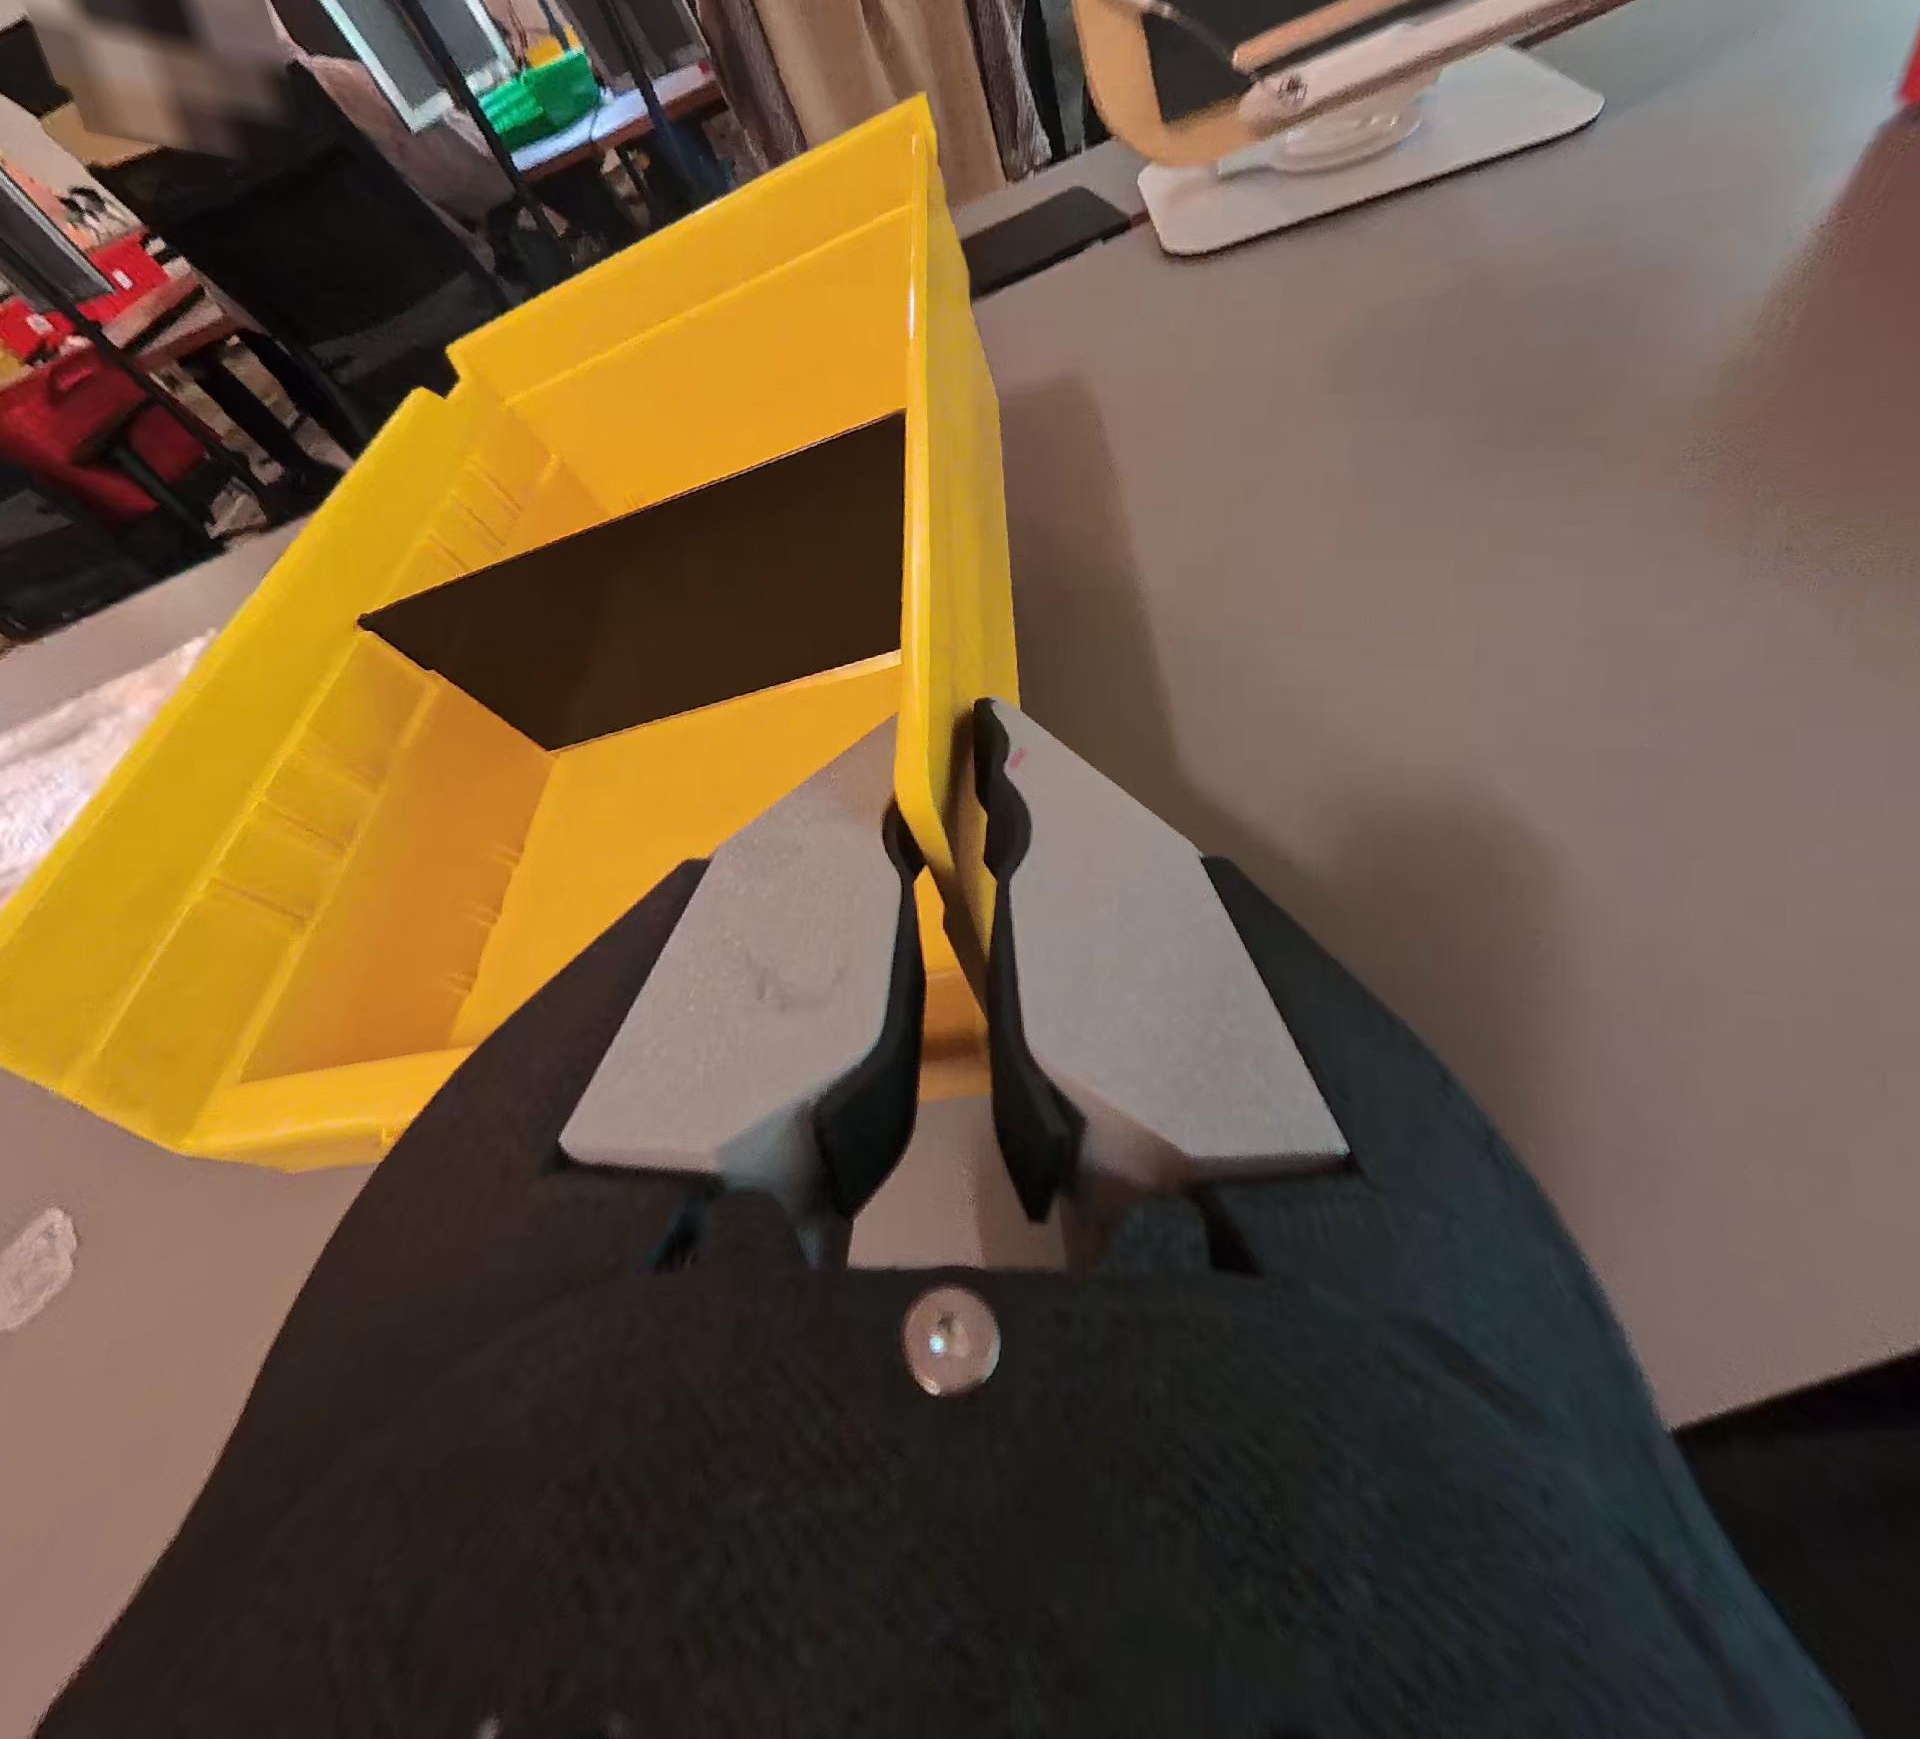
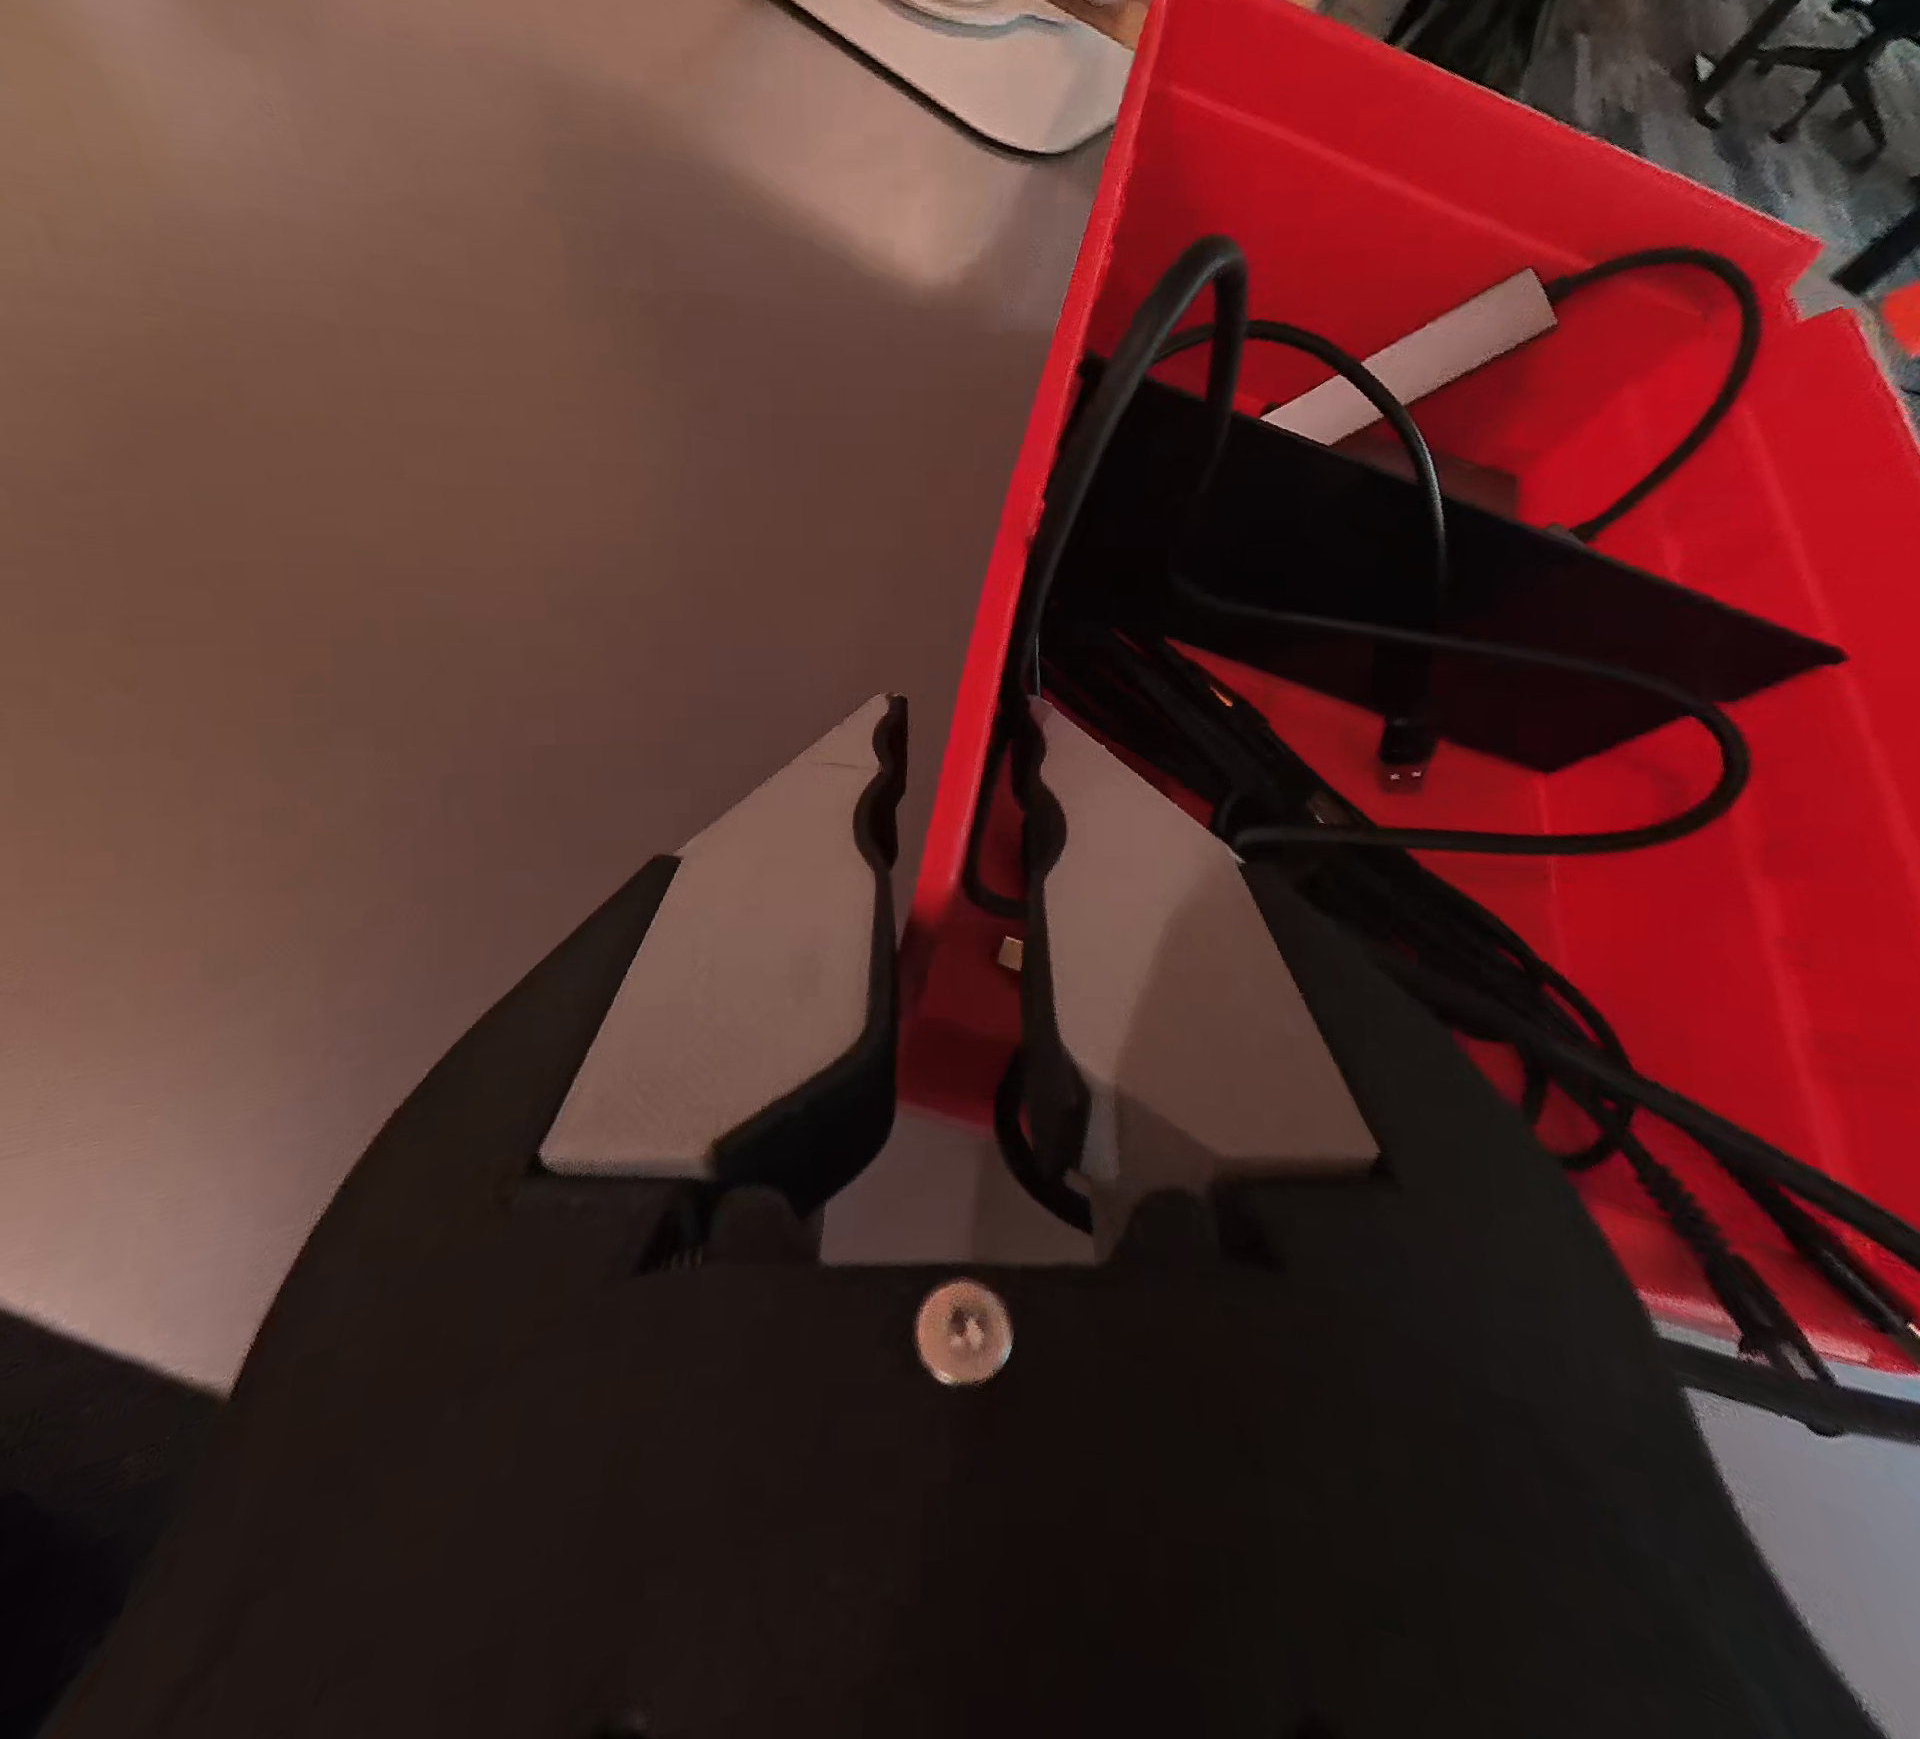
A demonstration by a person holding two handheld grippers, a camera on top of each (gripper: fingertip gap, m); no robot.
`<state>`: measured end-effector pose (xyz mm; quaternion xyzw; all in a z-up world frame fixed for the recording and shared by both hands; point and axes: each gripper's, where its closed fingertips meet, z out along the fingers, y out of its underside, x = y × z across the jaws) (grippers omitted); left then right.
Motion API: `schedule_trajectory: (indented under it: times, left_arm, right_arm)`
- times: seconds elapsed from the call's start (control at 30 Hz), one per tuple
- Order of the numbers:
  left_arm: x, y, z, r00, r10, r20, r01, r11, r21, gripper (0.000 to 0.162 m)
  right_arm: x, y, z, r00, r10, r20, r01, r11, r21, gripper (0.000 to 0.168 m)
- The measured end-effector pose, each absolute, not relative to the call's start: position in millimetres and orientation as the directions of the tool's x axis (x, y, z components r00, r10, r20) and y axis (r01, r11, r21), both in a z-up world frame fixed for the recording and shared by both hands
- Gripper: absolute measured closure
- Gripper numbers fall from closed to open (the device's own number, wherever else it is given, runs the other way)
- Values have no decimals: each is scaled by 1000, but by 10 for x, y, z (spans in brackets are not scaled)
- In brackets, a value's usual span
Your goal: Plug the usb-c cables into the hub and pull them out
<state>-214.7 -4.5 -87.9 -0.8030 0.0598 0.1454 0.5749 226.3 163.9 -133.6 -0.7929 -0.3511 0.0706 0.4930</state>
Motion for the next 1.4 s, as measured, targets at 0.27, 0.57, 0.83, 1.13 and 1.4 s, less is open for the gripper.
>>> schedule_trajectory:
  times: [0.27,0.57,0.83,1.13,1.4]
  left_arm:
    - [-2055,-215,-158,920,181,-348,-336,-92,-937,159]
    - [-2121,-464,184,919,245,-308,-323,24,-946,159]
    - [-2295,-531,162,914,267,-306,-321,16,-947,159]
    - [-1746,-602,447,918,179,-353,-374,101,-922,159]
    - [245,-396,356,836,-286,-468,-417,221,-881,159]
  right_arm:
    - [684,615,-1156,570,818,82,388,-180,-904,134]
    - [-1586,-236,-1205,367,929,40,363,-103,-926,120]
    - [-1984,-787,-775,219,976,-2,260,-61,-964,103]
    - [-397,-356,-251,256,959,118,149,82,-986,99]
    - [1807,1024,-222,647,737,195,238,47,-970,104]
